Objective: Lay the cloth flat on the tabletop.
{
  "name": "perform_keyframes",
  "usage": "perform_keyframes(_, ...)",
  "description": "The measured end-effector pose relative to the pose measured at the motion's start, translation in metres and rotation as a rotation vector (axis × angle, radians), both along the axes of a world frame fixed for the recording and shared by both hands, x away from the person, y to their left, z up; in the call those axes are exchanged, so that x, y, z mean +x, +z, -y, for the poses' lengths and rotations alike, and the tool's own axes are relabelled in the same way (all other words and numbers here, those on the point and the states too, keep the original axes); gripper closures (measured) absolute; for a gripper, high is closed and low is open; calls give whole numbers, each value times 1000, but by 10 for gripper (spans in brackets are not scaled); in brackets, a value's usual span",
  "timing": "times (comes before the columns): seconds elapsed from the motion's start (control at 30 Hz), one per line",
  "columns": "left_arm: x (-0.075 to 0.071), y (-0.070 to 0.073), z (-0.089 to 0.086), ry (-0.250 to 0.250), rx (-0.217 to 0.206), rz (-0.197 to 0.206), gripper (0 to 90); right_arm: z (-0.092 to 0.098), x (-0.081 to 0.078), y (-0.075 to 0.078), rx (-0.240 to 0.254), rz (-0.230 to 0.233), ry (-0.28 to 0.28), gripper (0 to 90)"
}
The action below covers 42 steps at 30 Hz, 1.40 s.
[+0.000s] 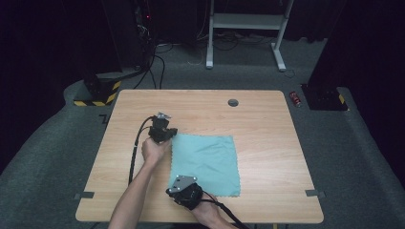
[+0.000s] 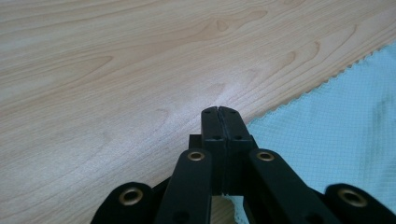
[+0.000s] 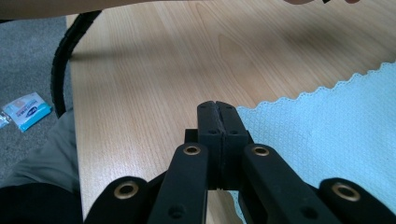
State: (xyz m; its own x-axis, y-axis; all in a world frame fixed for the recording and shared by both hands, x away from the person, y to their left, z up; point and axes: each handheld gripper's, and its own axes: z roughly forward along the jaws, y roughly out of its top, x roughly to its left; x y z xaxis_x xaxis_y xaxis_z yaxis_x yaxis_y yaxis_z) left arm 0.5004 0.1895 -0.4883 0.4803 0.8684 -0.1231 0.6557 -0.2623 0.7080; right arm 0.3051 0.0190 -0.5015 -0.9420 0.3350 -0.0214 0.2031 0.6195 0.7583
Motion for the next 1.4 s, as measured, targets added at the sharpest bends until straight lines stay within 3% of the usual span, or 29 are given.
perform_keyframes(0.2, -3, 8, -10, 2, 13, 7, 899, -2, -2, 8, 30, 22, 12, 900)
perform_keyframes(0.43, -8, 30, -21, -4, 39, 22, 899, -4, -5, 17, 84, 26, 31, 900)
perform_keyframes(0.53, -8, 29, -18, -3, 34, 18, 899, 1, -6, 19, 102, 26, 22, 900)
perform_keyframes(0.73, 0, 17, 6, -25, 24, 1, 899, 31, -8, 17, 116, 30, -40, 900)
perform_keyframes(0.93, 8, 10, 41, -64, 32, 6, 898, 61, -8, 5, 86, 28, -107, 900)
perform_keyframes(1.13, 15, -1, 62, -79, 51, -19, 897, 90, -9, -6, 47, 33, -176, 900)
perform_keyframes(1.4, 21, -2, 94, -111, 51, -20, 897, 127, -11, -11, 41, 29, -258, 900)
